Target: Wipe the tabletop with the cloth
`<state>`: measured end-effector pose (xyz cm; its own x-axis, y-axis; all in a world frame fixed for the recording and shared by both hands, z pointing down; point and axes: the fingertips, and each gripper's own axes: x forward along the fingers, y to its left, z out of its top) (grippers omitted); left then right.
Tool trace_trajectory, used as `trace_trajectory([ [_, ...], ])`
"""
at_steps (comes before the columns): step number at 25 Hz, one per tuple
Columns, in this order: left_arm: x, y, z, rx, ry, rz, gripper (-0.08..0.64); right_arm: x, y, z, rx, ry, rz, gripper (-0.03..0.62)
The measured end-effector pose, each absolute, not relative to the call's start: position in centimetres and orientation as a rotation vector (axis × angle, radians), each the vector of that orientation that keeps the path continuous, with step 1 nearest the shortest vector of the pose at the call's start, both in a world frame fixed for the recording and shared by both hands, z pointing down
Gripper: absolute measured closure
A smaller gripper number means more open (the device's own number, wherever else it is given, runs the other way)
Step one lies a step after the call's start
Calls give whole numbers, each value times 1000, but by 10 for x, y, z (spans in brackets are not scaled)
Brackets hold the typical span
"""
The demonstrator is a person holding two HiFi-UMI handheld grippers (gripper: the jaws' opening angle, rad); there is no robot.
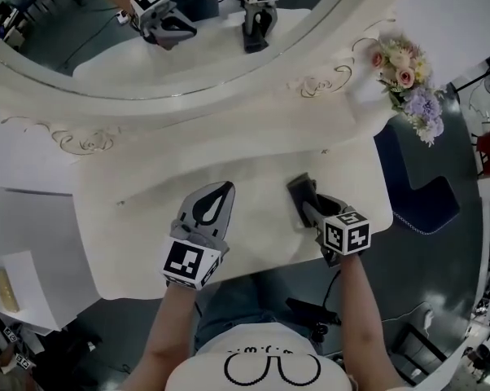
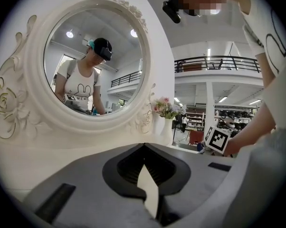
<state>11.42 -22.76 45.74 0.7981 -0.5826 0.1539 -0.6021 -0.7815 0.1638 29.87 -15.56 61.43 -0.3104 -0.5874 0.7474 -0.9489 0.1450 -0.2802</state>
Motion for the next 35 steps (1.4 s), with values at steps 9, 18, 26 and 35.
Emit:
trace_trajectory([
  [9,99,-211,440,2760,-1070,120,558,296,-153,591,1527,-1930,913,500],
  [18,85,-190,392,2790,-1227,53,558,305,-159,488,1700,-2042,719,500],
  [26,71,-173,354,2807,-1383,8,558,300,-154,424,1737,-2176,538,500],
  [35,63,-152,342,2785,-1502,28,558,295,-150,400,1718,-2281,506,500],
])
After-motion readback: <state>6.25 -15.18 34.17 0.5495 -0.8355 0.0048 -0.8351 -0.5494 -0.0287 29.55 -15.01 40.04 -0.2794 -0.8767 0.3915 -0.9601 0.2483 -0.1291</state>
